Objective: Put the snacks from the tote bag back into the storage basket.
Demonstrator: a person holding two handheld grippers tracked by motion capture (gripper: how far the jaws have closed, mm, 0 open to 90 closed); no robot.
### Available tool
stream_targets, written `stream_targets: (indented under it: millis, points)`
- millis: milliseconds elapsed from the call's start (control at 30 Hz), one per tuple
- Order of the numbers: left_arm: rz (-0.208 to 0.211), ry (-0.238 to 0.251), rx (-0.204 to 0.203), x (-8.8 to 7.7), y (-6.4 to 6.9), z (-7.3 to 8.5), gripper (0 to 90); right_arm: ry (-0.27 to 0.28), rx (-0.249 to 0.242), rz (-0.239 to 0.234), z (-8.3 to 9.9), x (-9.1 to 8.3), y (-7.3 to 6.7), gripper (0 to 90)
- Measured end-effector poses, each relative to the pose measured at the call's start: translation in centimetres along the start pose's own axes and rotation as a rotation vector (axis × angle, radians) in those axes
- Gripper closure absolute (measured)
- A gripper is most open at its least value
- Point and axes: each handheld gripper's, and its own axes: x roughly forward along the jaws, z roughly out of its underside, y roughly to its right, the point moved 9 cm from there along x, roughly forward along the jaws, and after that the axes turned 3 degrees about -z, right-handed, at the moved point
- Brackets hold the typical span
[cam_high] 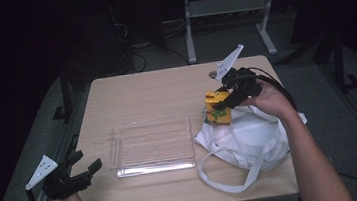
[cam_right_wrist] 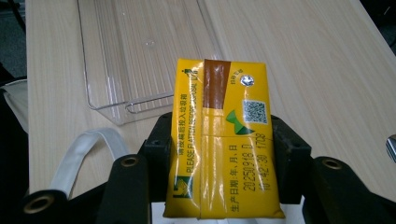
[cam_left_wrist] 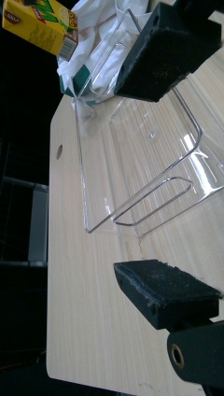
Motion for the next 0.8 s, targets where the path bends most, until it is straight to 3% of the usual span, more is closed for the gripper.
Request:
stream_targets:
  millis: [800]
  points:
    - [0.002,0.002,-0.002,0.0,0.1,0.0,12.4,0.012,-0.060,-0.024,-3.5,1.2,0.1,51.1]
